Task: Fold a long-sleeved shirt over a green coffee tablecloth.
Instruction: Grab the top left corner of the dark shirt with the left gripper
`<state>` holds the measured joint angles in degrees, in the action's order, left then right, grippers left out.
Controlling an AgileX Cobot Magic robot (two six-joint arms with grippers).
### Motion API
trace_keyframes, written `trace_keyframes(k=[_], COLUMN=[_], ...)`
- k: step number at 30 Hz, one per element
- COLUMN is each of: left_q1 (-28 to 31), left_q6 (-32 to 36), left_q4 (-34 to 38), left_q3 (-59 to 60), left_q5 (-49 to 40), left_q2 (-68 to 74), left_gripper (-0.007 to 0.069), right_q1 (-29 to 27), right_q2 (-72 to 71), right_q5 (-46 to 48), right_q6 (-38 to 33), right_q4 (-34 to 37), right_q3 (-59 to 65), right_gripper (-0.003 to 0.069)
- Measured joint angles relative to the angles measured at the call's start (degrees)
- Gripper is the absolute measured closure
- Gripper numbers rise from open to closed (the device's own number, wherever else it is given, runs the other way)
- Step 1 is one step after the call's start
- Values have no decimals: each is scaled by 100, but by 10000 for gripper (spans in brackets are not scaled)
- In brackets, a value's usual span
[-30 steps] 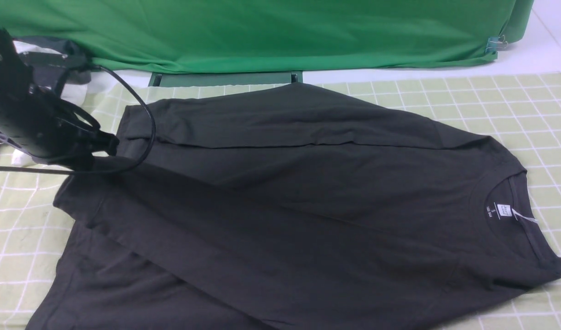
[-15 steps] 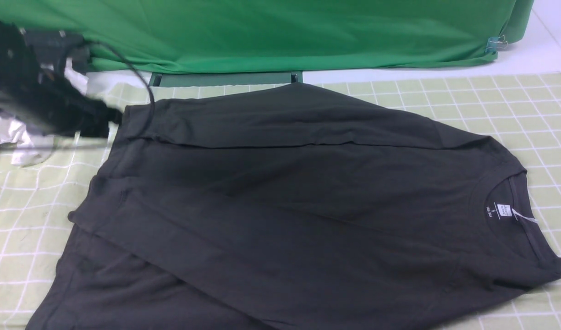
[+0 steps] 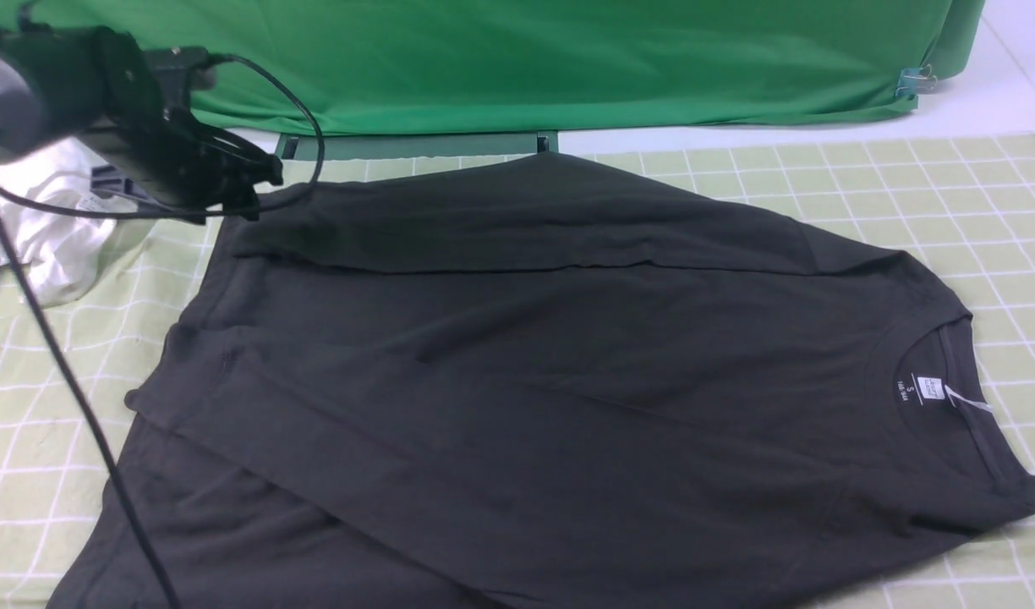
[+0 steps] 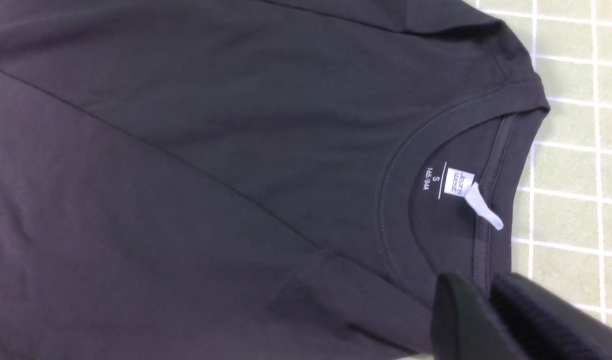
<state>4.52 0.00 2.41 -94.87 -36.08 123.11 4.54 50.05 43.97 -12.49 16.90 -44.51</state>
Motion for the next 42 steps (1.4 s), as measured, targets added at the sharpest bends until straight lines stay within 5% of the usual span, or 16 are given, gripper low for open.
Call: trace_keyframes(k=[10, 20, 24, 35, 42], left_q1=[0, 0, 0, 0, 0], left_q6=[0, 316, 327, 332, 513], left_q4=[11, 256, 256, 179, 71], left_q3=[-200, -240, -265, -306, -306], left_q5=[177, 55, -125, -362, -342], left_q2=[503, 521, 484, 466, 466], left_gripper=[244, 565, 598, 575, 351], right_q1=[0, 0, 0, 0, 0], right_q2=[0, 0, 0, 0, 0], right_q5=[0, 0, 0, 85, 127], right_q6=[0, 0, 0, 0, 0], right_q4=[10, 10, 10, 10, 10], right_q3=[0, 0, 0, 0, 0], right_gripper=[566, 561, 558, 548, 540])
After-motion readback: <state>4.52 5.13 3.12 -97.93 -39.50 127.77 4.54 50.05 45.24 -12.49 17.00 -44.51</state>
